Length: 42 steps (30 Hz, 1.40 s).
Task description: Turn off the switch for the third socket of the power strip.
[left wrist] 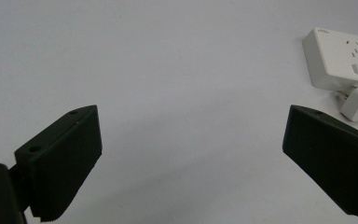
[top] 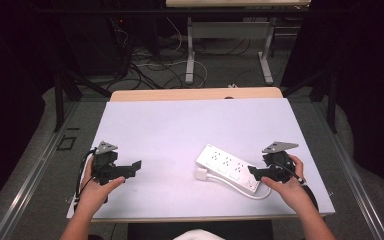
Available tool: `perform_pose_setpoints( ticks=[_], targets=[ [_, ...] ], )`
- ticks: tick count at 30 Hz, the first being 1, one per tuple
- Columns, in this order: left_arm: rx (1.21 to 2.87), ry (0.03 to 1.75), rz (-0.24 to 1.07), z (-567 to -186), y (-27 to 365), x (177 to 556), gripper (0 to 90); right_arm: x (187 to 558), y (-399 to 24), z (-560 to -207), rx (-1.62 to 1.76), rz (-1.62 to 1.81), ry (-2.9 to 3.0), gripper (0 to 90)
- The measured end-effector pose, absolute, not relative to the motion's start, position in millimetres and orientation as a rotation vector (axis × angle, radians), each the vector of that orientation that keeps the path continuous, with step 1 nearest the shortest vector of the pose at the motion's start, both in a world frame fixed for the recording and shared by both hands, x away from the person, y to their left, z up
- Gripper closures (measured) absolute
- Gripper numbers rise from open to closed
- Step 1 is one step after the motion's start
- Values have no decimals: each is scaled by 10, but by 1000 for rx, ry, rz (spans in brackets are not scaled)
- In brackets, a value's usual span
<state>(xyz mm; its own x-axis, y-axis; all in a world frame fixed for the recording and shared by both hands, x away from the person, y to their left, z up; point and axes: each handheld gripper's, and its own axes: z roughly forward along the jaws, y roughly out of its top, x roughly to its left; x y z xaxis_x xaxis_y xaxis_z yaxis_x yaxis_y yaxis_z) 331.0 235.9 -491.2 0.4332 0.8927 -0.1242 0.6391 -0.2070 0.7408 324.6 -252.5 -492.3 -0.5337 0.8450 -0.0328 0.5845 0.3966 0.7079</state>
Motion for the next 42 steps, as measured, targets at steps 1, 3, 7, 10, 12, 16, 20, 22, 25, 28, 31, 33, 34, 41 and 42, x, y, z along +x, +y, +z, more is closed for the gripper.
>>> perform_pose_setpoints(
  ticks=[1,3,7,10,12,16,20,22,25,28,31,33,34,41,42],
  targets=[
    [1936,1299,423,-4908,2357,3308,52,3254,-2501,-4913,1219,914,2279,313],
    [1941,1293,426,-4904,2366,3305,53,3254,-2483,-4907,1231,912,2278,313],
    [1930,1293,422,-4897,2372,3303,55,3276,-2424,-4875,1218,906,2297,313],
    [1925,1296,434,-4897,2373,3302,55,3293,-2405,-4867,1215,903,2304,319],
    [1923,1297,434,-4899,2371,3303,55,3318,-2377,-4850,1216,900,2317,329],
    [1923,1296,435,-4899,2369,3302,56,3347,-2329,-4836,1194,894,2335,335],
    [1926,1293,439,-4896,2372,3300,57,3394,-2253,-4827,1168,880,2361,335],
    [1923,1292,438,-4895,2372,3301,57,3414,-2232,-4818,1157,880,2372,335],
    [1923,1292,441,-4895,2373,3301,58,3431,-2203,-4813,1159,879,2371,335],
    [1923,1294,439,-4895,2373,3300,58,3468,-2149,-4798,1134,884,2383,337],
    [1923,1294,440,-4895,2373,3300,58,3491,-2101,-4792,1131,890,2390,344],
    [1922,1293,441,-4897,2372,3302,58,3502,-2089,-4789,1121,887,2397,346],
    [1925,1292,441,-4897,2374,3302,59,3515,-2057,-4787,1120,887,2401,359],
    [1924,1297,438,-4899,2378,3303,59,3565,-1941,-4777,1080,888,2424,370],
    [1925,1296,438,-4899,2378,3303,59,3565,-1941,-4777,1080,888,2424,370]
  ],
)
